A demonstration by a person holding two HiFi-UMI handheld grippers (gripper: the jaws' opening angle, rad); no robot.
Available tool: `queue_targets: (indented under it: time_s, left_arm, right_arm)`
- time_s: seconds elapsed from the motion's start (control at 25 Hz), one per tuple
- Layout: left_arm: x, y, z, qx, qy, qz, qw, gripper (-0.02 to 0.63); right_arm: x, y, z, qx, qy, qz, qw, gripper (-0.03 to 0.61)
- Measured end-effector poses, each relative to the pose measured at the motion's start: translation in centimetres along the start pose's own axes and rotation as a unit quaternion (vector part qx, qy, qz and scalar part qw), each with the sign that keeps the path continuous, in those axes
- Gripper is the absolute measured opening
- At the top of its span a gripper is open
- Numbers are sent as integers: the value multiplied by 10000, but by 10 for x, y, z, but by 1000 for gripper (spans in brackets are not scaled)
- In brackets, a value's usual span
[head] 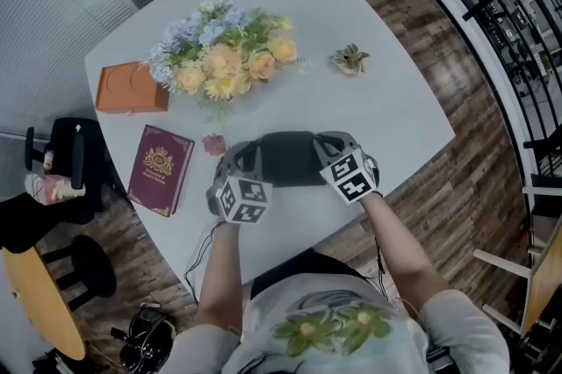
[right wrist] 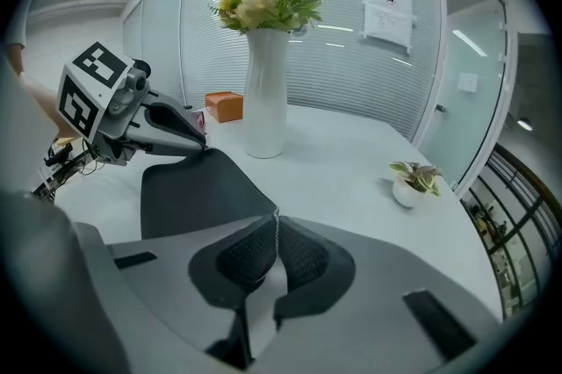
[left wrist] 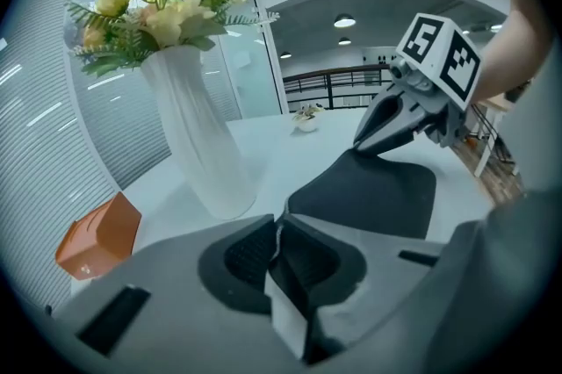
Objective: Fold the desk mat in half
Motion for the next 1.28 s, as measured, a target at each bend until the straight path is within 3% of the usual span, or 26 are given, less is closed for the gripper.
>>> queue_targets:
  time_s: [0.28, 0.84, 1.16, 1.28]
  left_arm:
    - [11, 17, 6, 3, 125, -271, 9996, 35]
    - [27, 37, 9, 0, 2, -644, 9979, 35]
    - [25, 37, 3, 188, -730, -991, 9922, 64]
    - [27, 33, 0, 144, -943, -995, 9904, 71]
  right_arm:
    - [11, 16, -4, -15, -344, -280, 9990, 35]
    - [20, 33, -12, 282, -781, -656, 9944, 35]
    - [17, 34, -8, 149, -283, -869, 9957, 41]
    - [16, 34, -7, 106, -156, -975, 9951, 87]
Point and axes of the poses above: the fingertips, and each gripper's own axes: y forward along the fingers, z to its right, x out of its underside, the point moved 3 cm from there along -y, backward along the fingers, and after that the axes turned 9 degrees about -z, right-handed, at the moved point
